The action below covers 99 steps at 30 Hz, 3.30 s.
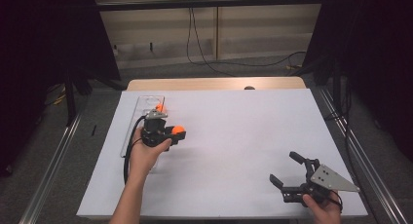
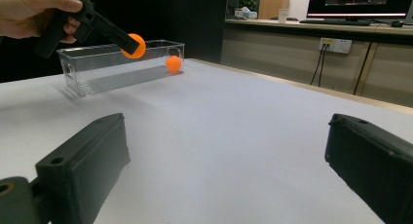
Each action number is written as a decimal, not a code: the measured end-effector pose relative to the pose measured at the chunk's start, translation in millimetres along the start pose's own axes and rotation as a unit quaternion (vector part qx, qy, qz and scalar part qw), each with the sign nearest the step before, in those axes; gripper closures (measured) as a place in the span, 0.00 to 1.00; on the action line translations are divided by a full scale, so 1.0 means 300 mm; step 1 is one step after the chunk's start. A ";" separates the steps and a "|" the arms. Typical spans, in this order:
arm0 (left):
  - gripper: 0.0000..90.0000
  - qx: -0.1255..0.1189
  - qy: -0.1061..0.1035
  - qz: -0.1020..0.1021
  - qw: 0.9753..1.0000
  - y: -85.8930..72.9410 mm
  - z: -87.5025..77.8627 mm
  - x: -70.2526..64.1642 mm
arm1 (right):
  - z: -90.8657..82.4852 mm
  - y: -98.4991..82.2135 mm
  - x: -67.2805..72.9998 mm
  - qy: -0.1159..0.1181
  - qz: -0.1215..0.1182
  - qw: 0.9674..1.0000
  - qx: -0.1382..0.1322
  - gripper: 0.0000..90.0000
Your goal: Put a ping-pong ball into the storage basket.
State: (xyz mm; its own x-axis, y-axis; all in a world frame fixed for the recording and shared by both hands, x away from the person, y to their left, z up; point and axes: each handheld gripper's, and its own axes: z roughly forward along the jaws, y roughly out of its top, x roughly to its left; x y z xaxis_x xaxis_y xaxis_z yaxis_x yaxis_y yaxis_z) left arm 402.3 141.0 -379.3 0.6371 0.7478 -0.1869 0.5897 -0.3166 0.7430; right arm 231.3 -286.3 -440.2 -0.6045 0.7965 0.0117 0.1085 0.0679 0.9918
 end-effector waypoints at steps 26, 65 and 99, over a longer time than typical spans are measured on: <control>0.56 -0.002 0.010 -0.001 1.000 0.002 -0.025 0.018 | 0.001 0.000 0.001 0.000 0.001 1.000 0.000 0.02; 0.56 0.000 0.023 -0.004 1.000 0.000 -0.061 0.051 | 0.000 0.001 0.000 0.001 0.003 1.000 -0.002 0.01; 0.56 -0.001 0.031 -0.011 0.999 -0.004 -0.092 0.082 | 0.000 0.001 -0.001 0.002 0.002 1.000 -0.002 0.02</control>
State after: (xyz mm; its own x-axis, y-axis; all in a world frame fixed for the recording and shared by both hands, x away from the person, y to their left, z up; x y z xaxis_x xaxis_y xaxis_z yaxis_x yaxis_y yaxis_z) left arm 403.5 175.8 -367.1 0.5925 0.7890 -0.1628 0.6018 -0.2991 0.7405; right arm 231.3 -286.5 -440.0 -0.6064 0.7950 0.0167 0.1082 0.0617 0.9922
